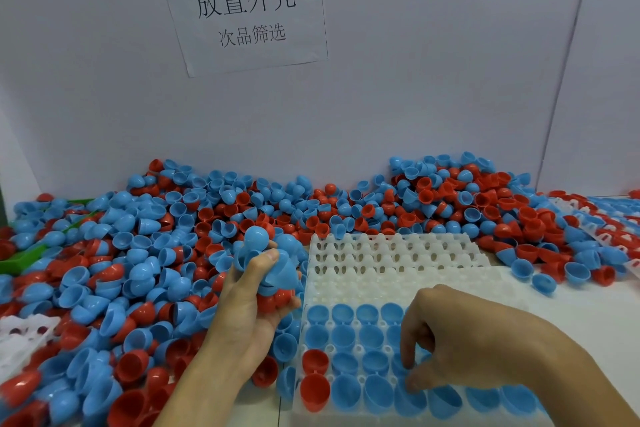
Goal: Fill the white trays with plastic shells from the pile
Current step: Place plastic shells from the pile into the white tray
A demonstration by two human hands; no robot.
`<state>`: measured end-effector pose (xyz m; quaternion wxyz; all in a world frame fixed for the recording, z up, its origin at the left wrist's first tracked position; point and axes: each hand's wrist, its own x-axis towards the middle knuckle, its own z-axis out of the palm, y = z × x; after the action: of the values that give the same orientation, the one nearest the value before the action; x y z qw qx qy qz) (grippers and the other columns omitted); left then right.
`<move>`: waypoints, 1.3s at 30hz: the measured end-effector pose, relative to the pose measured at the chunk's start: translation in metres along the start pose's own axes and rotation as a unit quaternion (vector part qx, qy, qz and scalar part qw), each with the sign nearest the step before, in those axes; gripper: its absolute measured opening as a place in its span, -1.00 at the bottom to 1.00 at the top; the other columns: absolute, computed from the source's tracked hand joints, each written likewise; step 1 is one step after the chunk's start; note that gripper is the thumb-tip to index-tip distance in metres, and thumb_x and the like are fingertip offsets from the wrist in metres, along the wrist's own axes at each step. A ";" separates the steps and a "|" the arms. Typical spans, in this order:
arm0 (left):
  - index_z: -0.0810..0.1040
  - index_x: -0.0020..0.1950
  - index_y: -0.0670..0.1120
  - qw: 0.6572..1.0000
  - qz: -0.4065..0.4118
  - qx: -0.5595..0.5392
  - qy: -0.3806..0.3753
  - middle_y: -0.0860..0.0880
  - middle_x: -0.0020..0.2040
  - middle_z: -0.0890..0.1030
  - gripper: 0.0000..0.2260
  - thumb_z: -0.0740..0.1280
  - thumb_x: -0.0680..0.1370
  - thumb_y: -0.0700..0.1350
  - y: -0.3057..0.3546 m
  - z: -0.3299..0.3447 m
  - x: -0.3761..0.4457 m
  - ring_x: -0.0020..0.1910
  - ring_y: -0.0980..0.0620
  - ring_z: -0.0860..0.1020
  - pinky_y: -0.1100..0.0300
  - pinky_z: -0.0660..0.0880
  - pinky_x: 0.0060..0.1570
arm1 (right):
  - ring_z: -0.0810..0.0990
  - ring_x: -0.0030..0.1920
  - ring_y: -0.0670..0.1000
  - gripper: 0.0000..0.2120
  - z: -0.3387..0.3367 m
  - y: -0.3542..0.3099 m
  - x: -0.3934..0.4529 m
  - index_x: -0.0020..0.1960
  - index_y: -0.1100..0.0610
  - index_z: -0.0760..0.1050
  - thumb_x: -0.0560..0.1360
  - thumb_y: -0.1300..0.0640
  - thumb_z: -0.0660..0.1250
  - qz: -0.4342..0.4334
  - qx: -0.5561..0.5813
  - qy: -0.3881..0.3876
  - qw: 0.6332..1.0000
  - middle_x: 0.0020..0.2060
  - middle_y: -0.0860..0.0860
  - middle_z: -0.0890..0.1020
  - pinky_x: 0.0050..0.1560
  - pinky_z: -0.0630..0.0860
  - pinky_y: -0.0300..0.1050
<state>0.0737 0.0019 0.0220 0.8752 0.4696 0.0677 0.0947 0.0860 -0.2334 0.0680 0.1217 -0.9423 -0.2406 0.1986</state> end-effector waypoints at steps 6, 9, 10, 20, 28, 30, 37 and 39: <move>0.54 0.06 -0.11 1.000 0.000 0.000 -0.003 -0.14 -0.07 0.57 -0.63 0.45 0.28 -0.08 0.000 0.000 0.000 -0.18 -0.04 0.57 0.17 0.53 -0.47 | 0.52 -0.36 -0.09 -0.82 0.012 -0.008 0.004 -0.07 0.00 0.66 0.38 -0.03 0.53 0.024 -0.050 0.022 0.998 -0.26 -0.08 0.59 -0.46 0.34 -0.31; 0.53 0.10 -0.12 1.000 0.001 0.000 -0.005 -0.15 -0.05 0.56 -0.59 0.45 0.29 -0.08 0.000 0.000 -0.001 -0.19 -0.04 0.57 0.16 0.53 -0.47 | 0.57 -0.27 -0.04 -0.86 0.011 -0.010 0.002 -0.06 -0.01 0.66 0.40 0.02 0.51 0.036 -0.064 0.031 0.997 -0.15 0.00 0.61 -0.39 0.40 -0.27; 0.53 0.11 -0.12 1.000 0.001 -0.001 -0.006 -0.16 -0.05 0.56 -0.59 0.45 0.29 -0.08 0.000 0.000 -0.001 -0.19 -0.04 0.57 0.16 0.53 -0.47 | 0.58 -0.24 -0.03 -0.87 0.011 -0.010 0.001 -0.05 -0.01 0.65 0.41 0.03 0.50 0.039 -0.071 0.034 0.996 -0.13 0.01 0.61 -0.36 0.44 -0.27; 0.52 0.11 -0.12 1.000 0.001 0.004 -0.008 -0.17 -0.06 0.54 -0.57 0.48 0.28 -0.08 -0.001 -0.001 0.000 -0.19 -0.05 0.56 0.15 0.53 -0.46 | 0.56 -0.11 -0.05 -0.79 0.018 -0.019 0.000 0.08 -0.02 0.59 0.45 0.07 0.46 0.027 -0.126 0.051 0.990 -0.03 -0.09 0.55 -0.24 0.43 -0.26; 0.53 0.09 -0.12 1.000 0.003 0.001 -0.007 -0.16 -0.04 0.55 -0.54 0.52 0.24 -0.08 0.000 -0.002 0.000 -0.18 -0.04 0.57 0.16 0.53 -0.47 | 0.46 -0.34 -0.11 -0.92 -0.012 0.004 -0.023 -0.16 -0.14 0.63 0.41 -0.10 0.51 0.050 -0.041 0.060 0.996 -0.27 -0.08 0.53 -0.37 0.42 -0.23; 0.54 0.08 -0.11 1.000 0.002 0.002 -0.007 -0.16 -0.05 0.56 -0.55 0.52 0.23 -0.08 -0.001 -0.002 0.001 -0.20 -0.03 0.57 0.16 0.53 -0.47 | 0.48 -0.32 -0.11 -0.88 -0.012 0.003 -0.022 -0.11 -0.13 0.66 0.38 -0.09 0.53 0.059 -0.037 0.025 0.997 -0.23 -0.08 0.57 -0.39 0.41 -0.25; 0.54 0.09 -0.11 1.000 0.002 -0.001 -0.004 -0.17 0.00 0.55 -0.59 0.47 0.28 -0.07 -0.002 -0.003 0.001 -0.19 -0.03 0.58 0.17 0.53 -0.46 | 0.60 -0.14 -0.06 -0.82 -0.004 0.003 -0.012 -0.01 -0.04 0.68 0.40 0.08 0.53 0.105 -0.050 -0.039 0.992 -0.12 -0.12 0.62 -0.29 0.48 -0.31; 0.53 0.11 -0.11 1.000 0.002 0.001 -0.003 -0.18 0.01 0.54 -0.57 0.47 0.28 -0.06 -0.002 -0.002 0.001 -0.15 -0.06 0.57 0.16 0.53 -0.46 | 0.62 -0.10 -0.05 -0.82 -0.003 0.003 -0.010 0.01 -0.02 0.68 0.41 0.10 0.52 0.107 -0.053 -0.044 0.992 -0.09 -0.11 0.64 -0.25 0.51 -0.32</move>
<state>0.0744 0.0029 0.0192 0.8749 0.4705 0.0644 0.0953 0.0801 -0.2410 0.0726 0.0390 -0.9581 -0.1535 0.2387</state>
